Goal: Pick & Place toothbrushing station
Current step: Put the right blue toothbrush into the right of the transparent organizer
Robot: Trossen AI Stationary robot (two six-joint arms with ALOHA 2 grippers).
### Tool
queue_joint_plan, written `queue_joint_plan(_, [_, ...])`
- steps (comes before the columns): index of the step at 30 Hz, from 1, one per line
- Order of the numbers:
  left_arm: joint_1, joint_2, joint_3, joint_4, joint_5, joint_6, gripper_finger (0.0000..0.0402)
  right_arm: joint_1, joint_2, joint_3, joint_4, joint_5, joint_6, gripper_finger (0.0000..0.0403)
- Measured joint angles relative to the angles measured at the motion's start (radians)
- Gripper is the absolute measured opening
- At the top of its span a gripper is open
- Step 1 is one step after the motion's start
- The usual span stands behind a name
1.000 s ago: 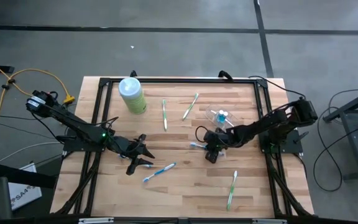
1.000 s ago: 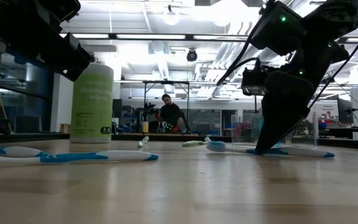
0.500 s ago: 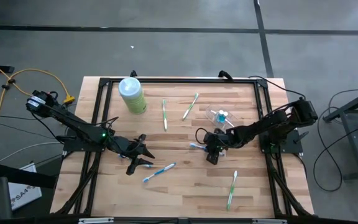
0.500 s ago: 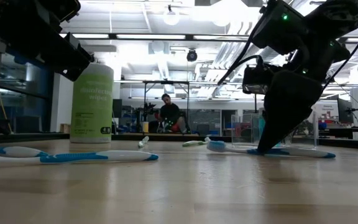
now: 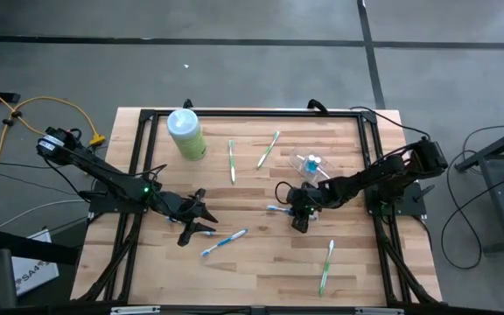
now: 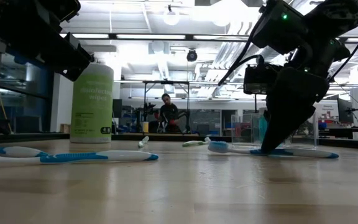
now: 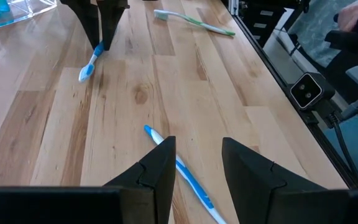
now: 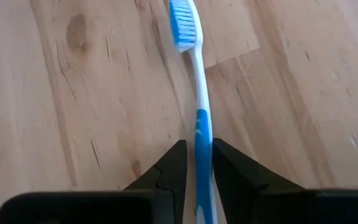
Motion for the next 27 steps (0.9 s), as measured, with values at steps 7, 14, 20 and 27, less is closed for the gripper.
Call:
queue_joint_plan(7, [0.000,0.000,0.000,0.000,0.000,0.000,0.0127,-0.008,0.000,0.001,-0.044,0.029,0.000,0.0072])
queue_joint_plan(14, [0.000,0.000,0.000,0.006,0.000,0.000,0.0127,-0.008,0.000,0.000,-0.052,0.002,0.005,0.0086])
queue_joint_plan(20, [0.000,0.000,0.000,0.006,0.000,-0.005,0.0127,-0.008,0.000,0.000,-0.054,-0.021,0.010,0.0086])
queue_joint_plan(27, [0.000,0.000,0.000,0.004,0.000,-0.008,0.0127,0.009,0.000,0.000,-0.054,-0.034,0.011,0.0084])
